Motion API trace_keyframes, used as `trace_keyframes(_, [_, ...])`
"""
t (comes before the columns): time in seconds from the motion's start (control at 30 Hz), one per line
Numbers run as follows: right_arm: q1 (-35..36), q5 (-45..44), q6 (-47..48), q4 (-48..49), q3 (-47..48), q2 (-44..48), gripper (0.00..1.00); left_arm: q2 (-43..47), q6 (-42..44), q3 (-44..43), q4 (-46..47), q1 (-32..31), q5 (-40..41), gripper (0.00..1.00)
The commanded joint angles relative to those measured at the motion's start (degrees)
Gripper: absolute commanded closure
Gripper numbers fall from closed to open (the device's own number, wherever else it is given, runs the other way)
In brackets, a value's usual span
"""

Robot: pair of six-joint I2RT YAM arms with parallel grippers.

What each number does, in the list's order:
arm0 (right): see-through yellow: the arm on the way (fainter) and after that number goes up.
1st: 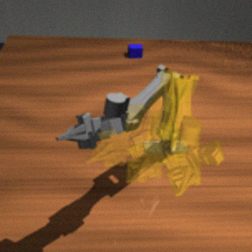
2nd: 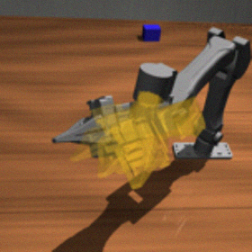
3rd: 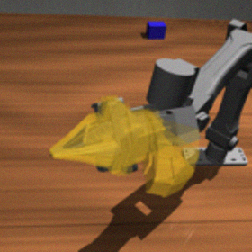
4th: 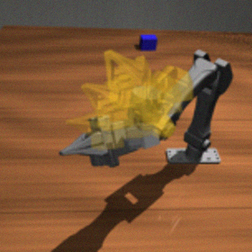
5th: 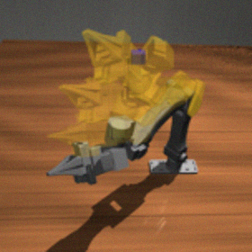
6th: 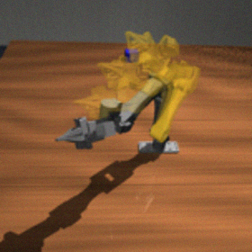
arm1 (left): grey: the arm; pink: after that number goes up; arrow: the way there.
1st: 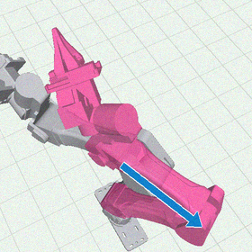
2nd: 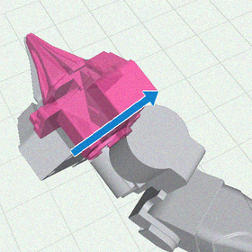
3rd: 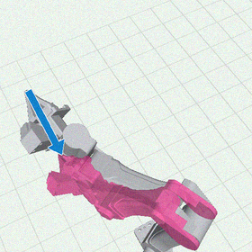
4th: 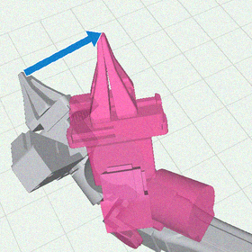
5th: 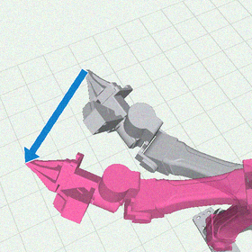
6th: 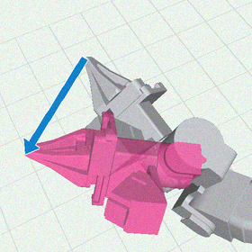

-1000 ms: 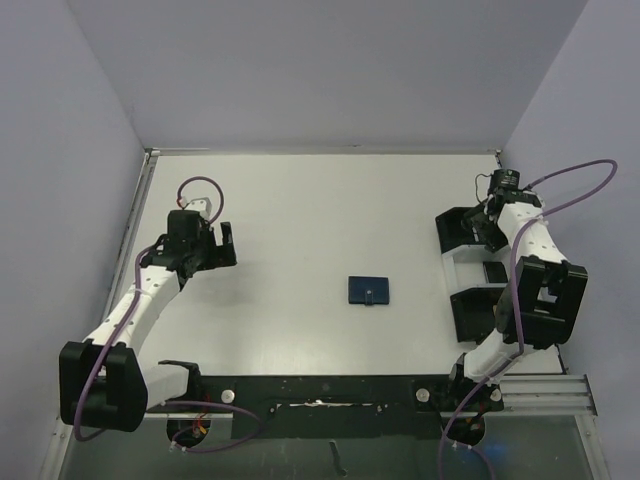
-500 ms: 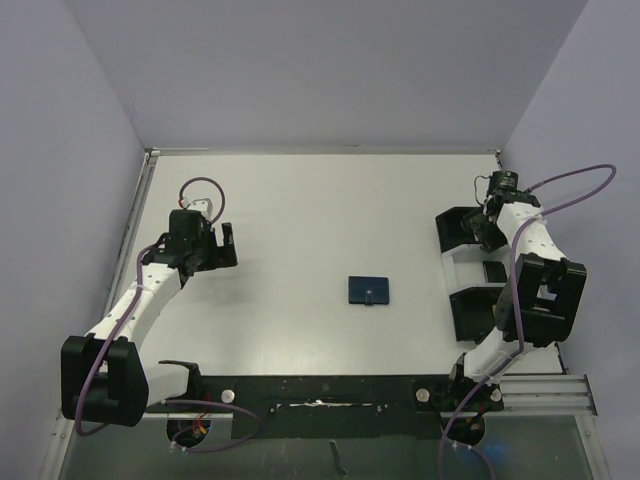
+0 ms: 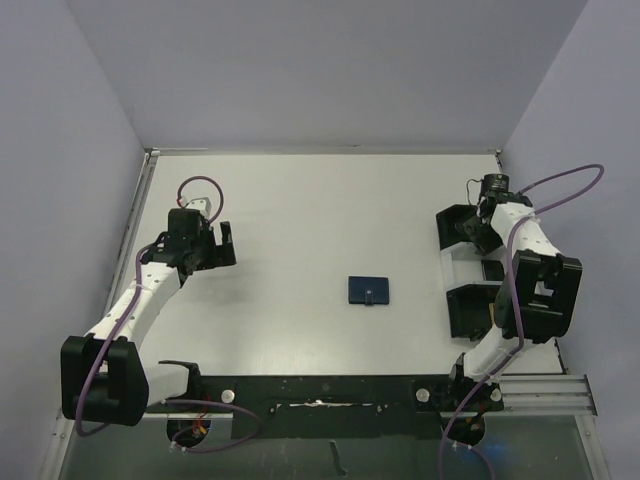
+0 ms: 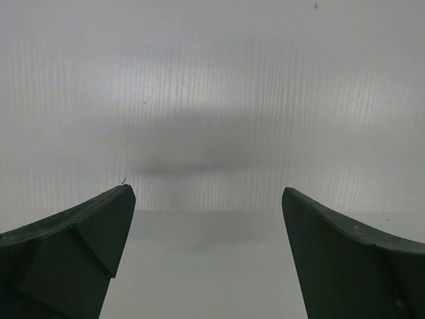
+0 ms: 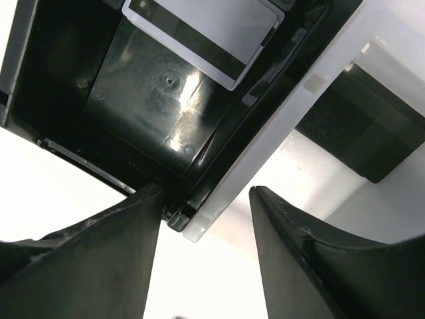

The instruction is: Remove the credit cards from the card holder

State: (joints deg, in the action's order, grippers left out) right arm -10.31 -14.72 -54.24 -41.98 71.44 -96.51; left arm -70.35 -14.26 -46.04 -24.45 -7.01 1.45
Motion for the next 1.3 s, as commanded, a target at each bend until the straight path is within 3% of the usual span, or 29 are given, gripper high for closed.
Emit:
trace_keyframes(0.0, [1.01, -1.95, -1.26, -1.39, 0.89, -0.16, 0.39, -0.02, 0.64, -2.91, 0.86, 0.41, -0.35, 0.04])
trace_keyframes(0.07, [1.14, -3.03, -1.31, -1.89, 1.23, 0.96, 0.35, 0.18, 0.64, -2.91, 0.77, 0.41, -0.13, 0.04])
trace_keyframes(0.27, [1.10, -8.49, -1.96, -4.40, 2.94, 2.34, 0.36, 0.31, 0.73, -2.83, 0.85, 0.46, 0.00, 0.04])
trace_keyframes(0.47, [0.11, -7.24, -0.32, -3.52, 4.98, -0.70, 0.36, 0.01, 0.79, -3.06, 0.71, 0.44, -0.23, 0.04])
trace_keyframes(0.7, [1.44, -4.01, 1.83, -2.28, 6.04, -3.14, 0.47, 0.25, 0.74, -3.03, 0.50, 0.58, 0.25, 0.04])
trace_keyframes(0.8, [2.79, -3.28, 2.94, -2.70, 7.36, -3.88, 0.48, 0.14, 0.68, -2.92, 0.47, 0.75, 1.03, 0.04])
trace_keyframes(1.1, [10.94, -6.27, 4.31, -4.26, 10.41, -6.47, 0.69, -1.33, 0.42, -3.44, -0.25, 1.12, 0.91, 0.05])
trace_keyframes(1.27, [17.69, -7.02, 4.79, -5.27, 13.02, -9.72, 0.71, -1.28, 0.37, -3.44, -0.25, 1.29, 0.88, 0.05])
